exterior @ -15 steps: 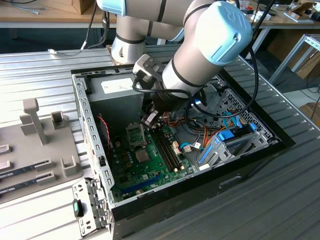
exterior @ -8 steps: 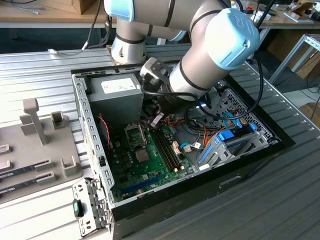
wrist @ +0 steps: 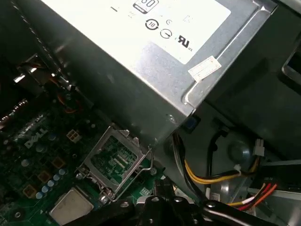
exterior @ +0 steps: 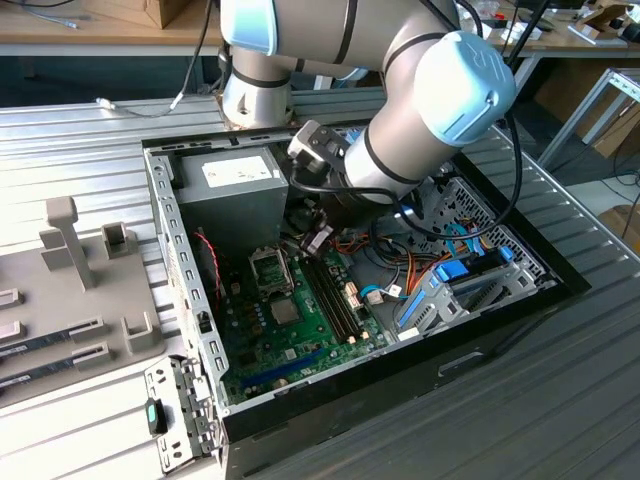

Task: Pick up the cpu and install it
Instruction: 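Close the cpu cover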

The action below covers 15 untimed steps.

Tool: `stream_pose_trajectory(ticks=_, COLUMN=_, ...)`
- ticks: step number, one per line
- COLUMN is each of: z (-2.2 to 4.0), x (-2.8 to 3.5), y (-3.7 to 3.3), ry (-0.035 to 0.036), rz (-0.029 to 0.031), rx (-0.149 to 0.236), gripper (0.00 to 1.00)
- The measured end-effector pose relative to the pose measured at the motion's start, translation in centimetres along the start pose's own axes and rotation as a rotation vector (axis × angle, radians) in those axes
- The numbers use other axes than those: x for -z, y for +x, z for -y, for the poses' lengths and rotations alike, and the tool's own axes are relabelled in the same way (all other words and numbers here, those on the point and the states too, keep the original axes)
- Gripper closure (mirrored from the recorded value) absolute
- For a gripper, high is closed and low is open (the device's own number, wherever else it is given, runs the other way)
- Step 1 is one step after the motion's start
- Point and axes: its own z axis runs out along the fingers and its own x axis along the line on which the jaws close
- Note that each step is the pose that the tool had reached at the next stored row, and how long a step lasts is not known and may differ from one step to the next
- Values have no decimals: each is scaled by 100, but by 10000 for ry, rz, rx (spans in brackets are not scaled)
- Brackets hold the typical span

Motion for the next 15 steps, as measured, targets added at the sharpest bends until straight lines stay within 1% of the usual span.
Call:
stream_pose_trajectory(ticks=3, z=-54, x=-98, y=-41, ry=0, rz=-1, rx=0, gripper=89)
stream_pose_trajectory(ticks=4, z=-67, x=-136, y=-41, ry=-2, rz=3, rx=1, gripper=89)
stream_pose_trajectory(ticks=5, z=-78, x=-158, y=-29, ry=-1, rz=0, rx=0, gripper=89)
stream_pose_trajectory(ticks=6, z=-82, x=-199, y=-9, ry=0, rz=1, rx=0, gripper=89)
stream_pose_trajectory(ticks=8, z=-69, x=-260, y=3, ry=0, rz=-1, rx=2, gripper=89)
stream_pose_trajectory(ticks=11, z=-72, x=-290, y=21, ry=-11, rz=8, rx=1, gripper=89)
stream_pose_trajectory(ticks=15, z=-115, x=-303, y=76, ry=-41, rz=37, rx=9, gripper=89)
